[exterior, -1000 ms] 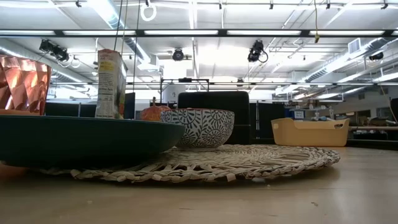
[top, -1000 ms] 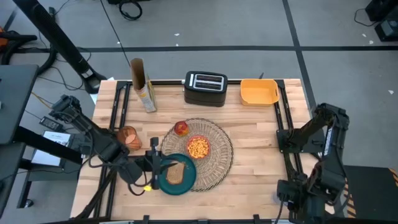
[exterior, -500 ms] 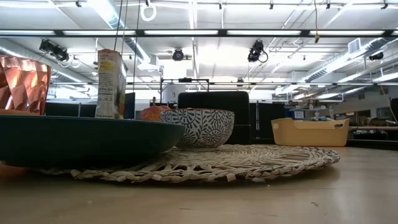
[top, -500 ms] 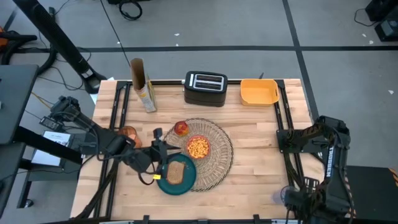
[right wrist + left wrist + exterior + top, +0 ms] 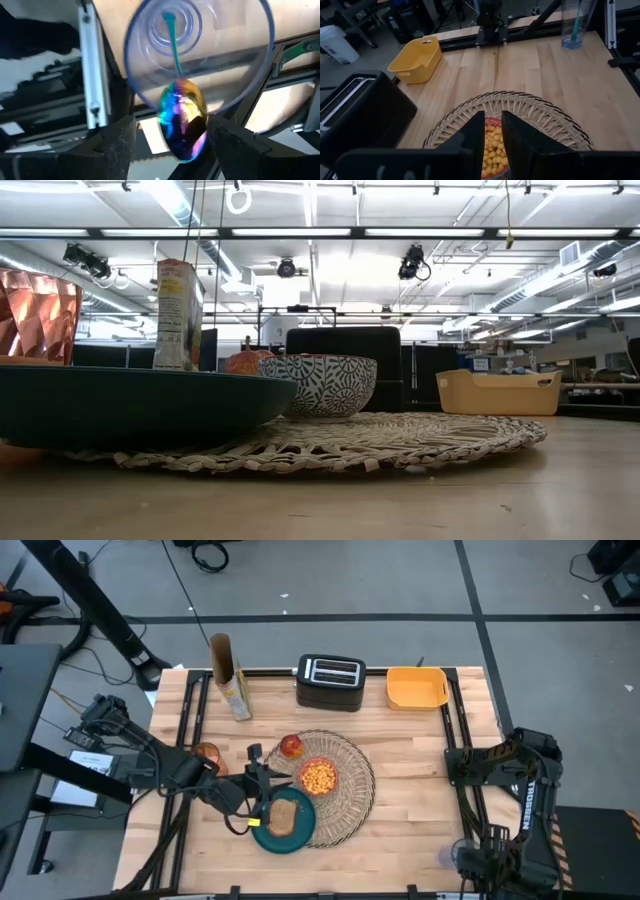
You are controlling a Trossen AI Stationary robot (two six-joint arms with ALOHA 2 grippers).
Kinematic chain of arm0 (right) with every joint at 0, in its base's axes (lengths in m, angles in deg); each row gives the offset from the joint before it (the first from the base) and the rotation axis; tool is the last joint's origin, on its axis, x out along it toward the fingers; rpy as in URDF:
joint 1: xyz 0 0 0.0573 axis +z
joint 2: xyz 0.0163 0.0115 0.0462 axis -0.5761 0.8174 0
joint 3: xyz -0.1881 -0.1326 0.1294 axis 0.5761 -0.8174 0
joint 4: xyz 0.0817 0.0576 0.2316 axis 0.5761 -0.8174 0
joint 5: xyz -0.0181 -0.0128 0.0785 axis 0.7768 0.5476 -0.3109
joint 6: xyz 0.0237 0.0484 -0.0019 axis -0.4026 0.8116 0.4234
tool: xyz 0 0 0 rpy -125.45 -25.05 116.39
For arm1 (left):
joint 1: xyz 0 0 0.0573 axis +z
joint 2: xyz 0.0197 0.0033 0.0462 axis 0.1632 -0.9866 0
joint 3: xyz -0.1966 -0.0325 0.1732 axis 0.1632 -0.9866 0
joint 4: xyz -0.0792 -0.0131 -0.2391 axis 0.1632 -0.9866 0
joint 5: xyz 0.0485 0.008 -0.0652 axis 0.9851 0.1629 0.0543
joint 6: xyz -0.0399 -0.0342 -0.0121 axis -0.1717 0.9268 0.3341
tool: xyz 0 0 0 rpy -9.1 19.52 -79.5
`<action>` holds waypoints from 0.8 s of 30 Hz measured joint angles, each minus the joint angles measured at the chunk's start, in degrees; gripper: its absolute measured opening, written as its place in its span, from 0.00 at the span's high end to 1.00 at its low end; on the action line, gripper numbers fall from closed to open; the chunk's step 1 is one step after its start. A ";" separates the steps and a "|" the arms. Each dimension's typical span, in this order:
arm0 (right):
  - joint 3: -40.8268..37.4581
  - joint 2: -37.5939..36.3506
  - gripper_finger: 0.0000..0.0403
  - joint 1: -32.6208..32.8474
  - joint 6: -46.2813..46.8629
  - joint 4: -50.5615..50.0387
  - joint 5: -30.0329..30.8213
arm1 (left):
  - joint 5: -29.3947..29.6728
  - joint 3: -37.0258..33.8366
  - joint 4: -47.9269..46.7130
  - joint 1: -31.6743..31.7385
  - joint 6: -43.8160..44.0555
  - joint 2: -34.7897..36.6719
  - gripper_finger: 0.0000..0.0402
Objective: Arrange a breakfast setting
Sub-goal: Put the purple spoon on the brown placemat to the right of the red patterned bowl
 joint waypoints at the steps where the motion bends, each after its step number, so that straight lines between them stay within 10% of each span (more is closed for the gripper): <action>1: -0.66 0.00 0.38 -0.12 -0.06 0.00 -1.03 | 0.00 0.00 0.02 0.00 0.00 0.00 0.82; 24: -3.74 -0.28 0.51 -3.41 -6.16 -0.40 -5.56 | 0.00 0.00 0.02 0.00 0.04 0.00 0.82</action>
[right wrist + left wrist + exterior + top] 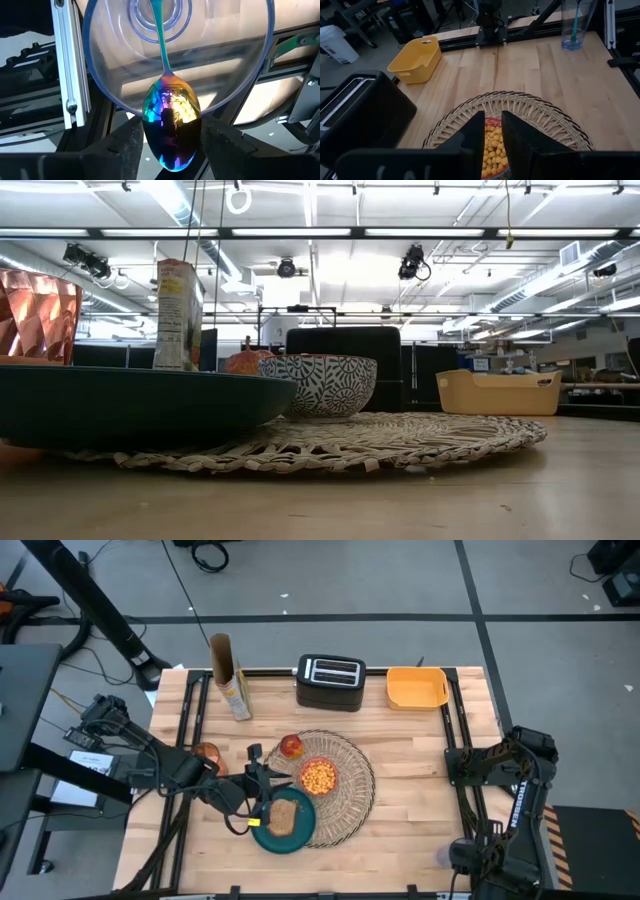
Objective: Arrange a breakfast setting
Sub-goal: Put the purple spoon on the brown placemat to the right of the red patterned bowl
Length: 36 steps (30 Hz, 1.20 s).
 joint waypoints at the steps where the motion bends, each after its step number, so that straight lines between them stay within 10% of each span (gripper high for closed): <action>1: 0.00 0.00 0.52 0.00 0.00 0.00 0.00 | 0.00 0.00 0.00 0.00 0.00 0.00 0.82; 36: 0.00 -12.26 0.58 -0.39 9.62 -3.94 -3.05 | 0.00 -0.02 -0.39 0.00 0.48 0.00 0.82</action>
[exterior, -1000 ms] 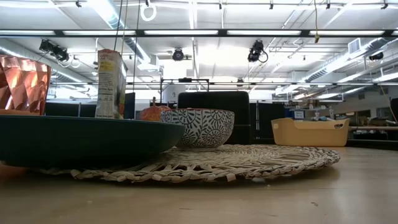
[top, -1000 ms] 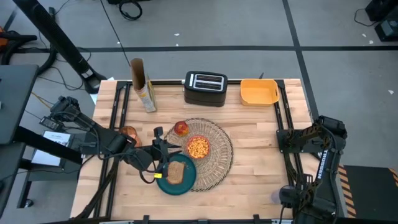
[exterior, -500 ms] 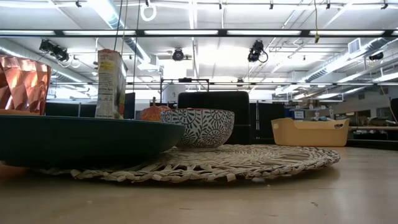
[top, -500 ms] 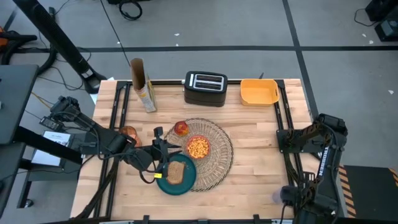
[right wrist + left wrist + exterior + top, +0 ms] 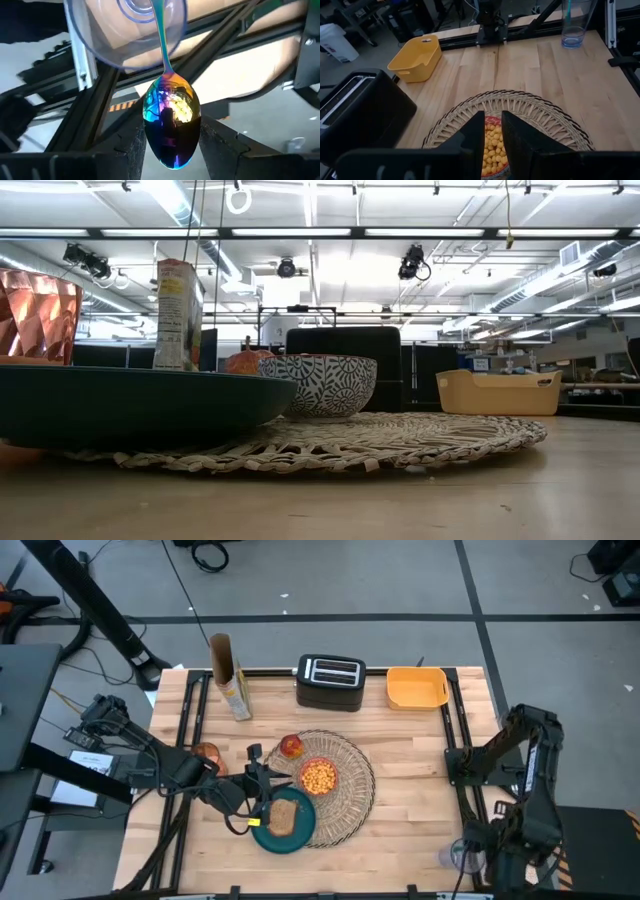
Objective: Arrange a breakfast setting
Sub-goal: Put the purple spoon on the brown placemat to the right of the red patterned bowl
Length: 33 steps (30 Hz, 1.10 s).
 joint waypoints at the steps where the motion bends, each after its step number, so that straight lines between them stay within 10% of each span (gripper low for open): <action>1: 0.00 -0.94 0.58 0.00 0.84 0.20 -0.02 | 0.00 0.00 -0.03 0.00 0.09 0.00 0.82; 20: 0.04 -18.13 0.58 4.85 18.82 9.30 7.18 | 0.02 0.00 0.31 0.04 0.15 0.00 0.82; 33: 0.07 -17.05 0.58 -3.58 1.87 -1.42 38.70 | -0.88 -0.04 12.59 3.48 -8.18 -9.50 0.82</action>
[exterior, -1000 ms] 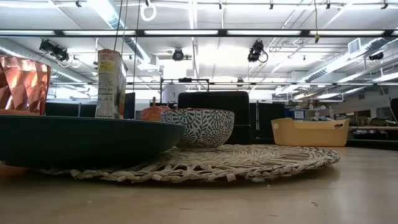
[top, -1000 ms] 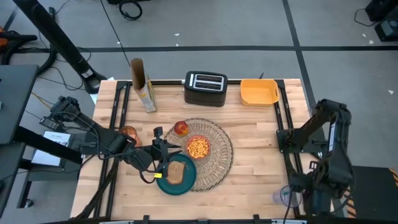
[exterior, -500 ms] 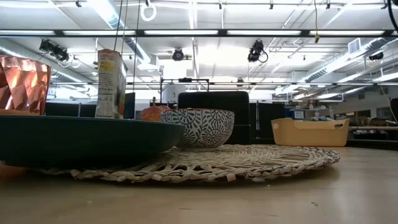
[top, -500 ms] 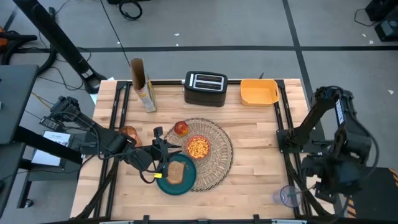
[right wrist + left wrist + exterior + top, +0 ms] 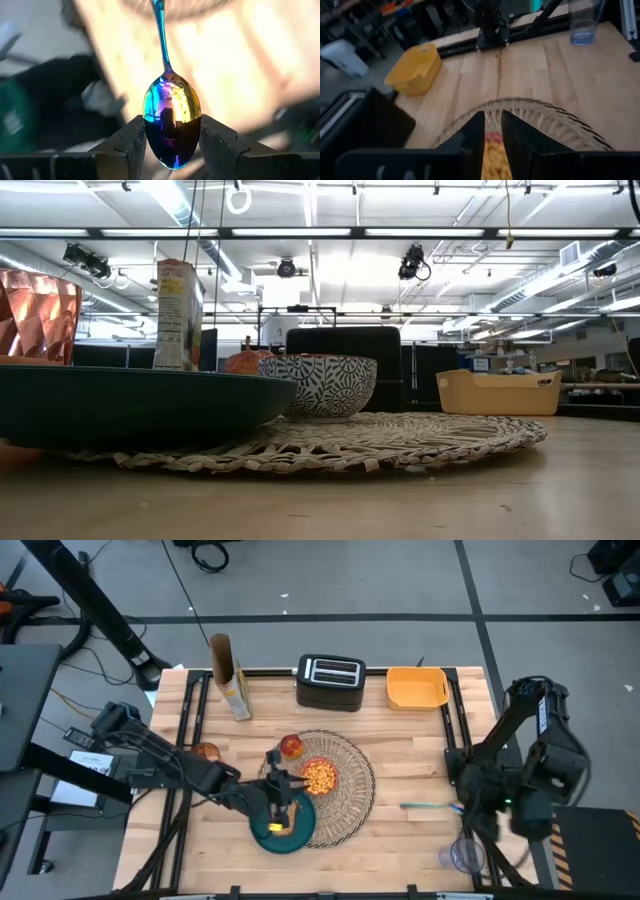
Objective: Arrange a breakfast setting
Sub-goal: Put the purple spoon on the brown placemat to the right of the red patterned bowl
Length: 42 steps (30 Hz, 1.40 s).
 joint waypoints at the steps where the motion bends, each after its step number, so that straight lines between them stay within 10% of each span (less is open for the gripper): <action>1: 0.00 0.69 0.58 -1.87 -2.08 -0.36 1.37 | -0.34 0.00 1.76 0.48 -1.73 -1.03 0.82; 24: -0.07 16.12 0.58 -32.67 -25.41 17.10 14.20 | -8.83 0.02 51.79 10.72 -55.51 -23.44 0.52; 42: -0.07 17.23 0.58 -39.63 -29.07 27.61 10.60 | -14.80 0.07 58.44 15.98 -62.86 -24.16 0.57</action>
